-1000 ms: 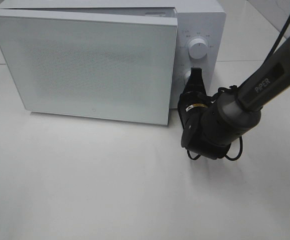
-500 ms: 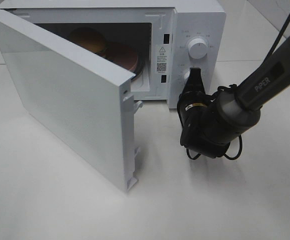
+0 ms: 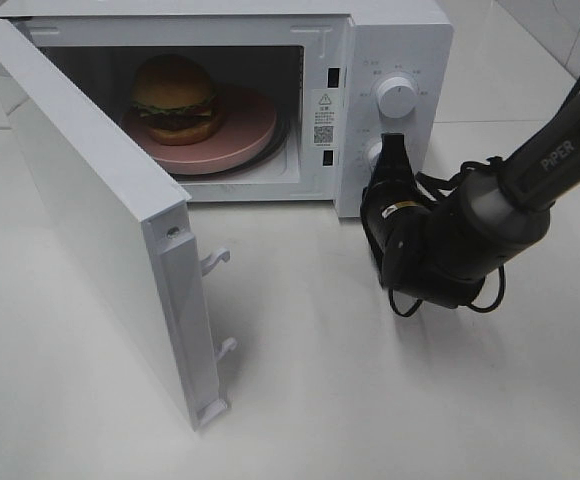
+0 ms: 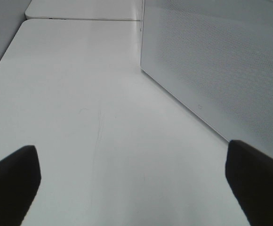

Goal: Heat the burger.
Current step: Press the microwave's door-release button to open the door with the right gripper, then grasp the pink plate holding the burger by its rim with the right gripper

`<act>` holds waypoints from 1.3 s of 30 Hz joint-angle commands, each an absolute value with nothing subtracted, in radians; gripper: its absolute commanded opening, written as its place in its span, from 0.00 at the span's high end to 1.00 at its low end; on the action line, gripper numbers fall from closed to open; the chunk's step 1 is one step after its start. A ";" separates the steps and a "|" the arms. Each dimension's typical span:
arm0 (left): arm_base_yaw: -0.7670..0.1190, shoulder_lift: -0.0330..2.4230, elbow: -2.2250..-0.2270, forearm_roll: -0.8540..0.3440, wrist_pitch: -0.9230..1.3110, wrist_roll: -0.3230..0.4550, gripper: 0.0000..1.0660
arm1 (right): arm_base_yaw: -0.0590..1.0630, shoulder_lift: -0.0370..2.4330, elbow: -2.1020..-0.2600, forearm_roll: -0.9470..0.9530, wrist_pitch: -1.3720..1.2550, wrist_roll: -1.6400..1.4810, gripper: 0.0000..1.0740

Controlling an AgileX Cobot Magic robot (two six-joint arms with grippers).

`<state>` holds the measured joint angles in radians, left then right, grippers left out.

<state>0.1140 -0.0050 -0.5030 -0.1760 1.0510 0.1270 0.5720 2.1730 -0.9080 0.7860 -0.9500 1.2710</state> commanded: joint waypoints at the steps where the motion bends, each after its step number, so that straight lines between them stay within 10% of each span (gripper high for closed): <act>1: 0.119 -0.024 -0.501 -0.180 1.040 0.123 0.06 | 0.565 2.127 -0.885 0.728 -0.970 1.258 1.00; 39: 0.119 -0.024 -0.501 -0.180 1.040 0.123 0.06 | 0.562 1.687 -0.689 0.716 -0.170 0.306 1.00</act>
<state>0.1140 -0.0050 -0.5030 -0.1760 1.0510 0.1270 0.5690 1.7100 -0.6900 0.7350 -0.2300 0.3780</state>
